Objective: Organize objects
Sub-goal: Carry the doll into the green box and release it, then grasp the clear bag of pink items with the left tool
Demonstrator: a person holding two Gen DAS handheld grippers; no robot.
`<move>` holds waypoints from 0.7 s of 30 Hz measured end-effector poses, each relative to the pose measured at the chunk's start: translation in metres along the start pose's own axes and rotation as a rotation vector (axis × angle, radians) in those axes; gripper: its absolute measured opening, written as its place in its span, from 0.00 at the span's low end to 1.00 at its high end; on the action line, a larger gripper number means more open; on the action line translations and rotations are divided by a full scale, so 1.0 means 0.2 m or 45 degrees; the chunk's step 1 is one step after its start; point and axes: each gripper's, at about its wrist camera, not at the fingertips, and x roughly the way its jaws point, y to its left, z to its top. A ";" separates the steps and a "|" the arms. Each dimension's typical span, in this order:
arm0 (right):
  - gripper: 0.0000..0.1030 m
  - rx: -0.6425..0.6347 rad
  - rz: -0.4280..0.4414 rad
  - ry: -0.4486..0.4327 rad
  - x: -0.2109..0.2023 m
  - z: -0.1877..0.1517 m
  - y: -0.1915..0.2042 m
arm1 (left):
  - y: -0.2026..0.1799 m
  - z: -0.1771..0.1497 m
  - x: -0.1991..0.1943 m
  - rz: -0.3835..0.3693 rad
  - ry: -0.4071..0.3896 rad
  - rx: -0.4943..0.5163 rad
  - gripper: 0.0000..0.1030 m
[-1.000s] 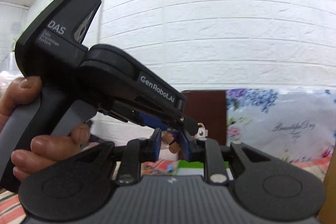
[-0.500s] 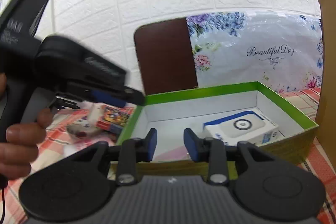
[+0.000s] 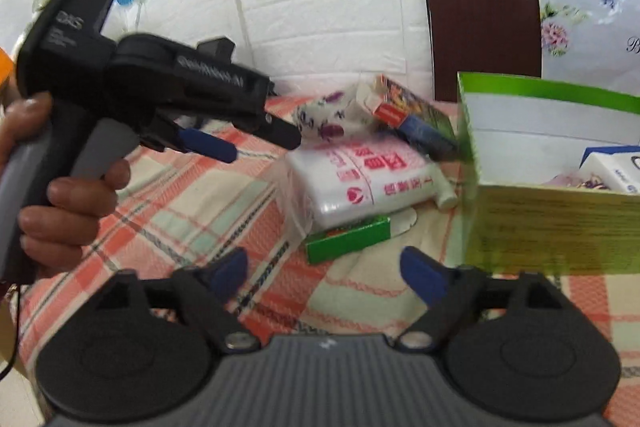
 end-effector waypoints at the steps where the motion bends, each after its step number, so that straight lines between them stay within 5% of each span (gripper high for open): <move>1: 0.85 0.015 -0.016 0.008 0.02 0.02 0.00 | 0.01 0.01 0.02 -0.003 0.002 -0.004 0.81; 7: 0.92 -0.032 -0.057 0.000 0.18 0.13 0.01 | 0.03 0.05 0.19 -0.114 0.083 0.010 0.79; 10: 0.94 -0.102 -0.140 -0.004 0.27 0.14 0.04 | 0.03 0.05 0.23 -0.225 0.108 -0.046 0.59; 12: 0.87 -0.116 -0.145 -0.027 0.26 0.13 0.05 | 0.01 0.05 0.20 -0.247 0.099 -0.032 0.42; 13: 0.75 -0.133 -0.154 -0.049 0.23 0.13 0.06 | 0.00 0.04 0.18 -0.284 0.104 -0.024 0.28; 17: 0.41 -0.290 -0.127 -0.133 0.08 0.11 0.19 | -0.09 -0.01 0.02 -0.238 0.035 0.057 0.28; 21: 0.31 -0.403 -0.049 -0.175 -0.10 0.00 0.33 | -0.11 -0.14 -0.11 -0.296 0.052 0.046 0.26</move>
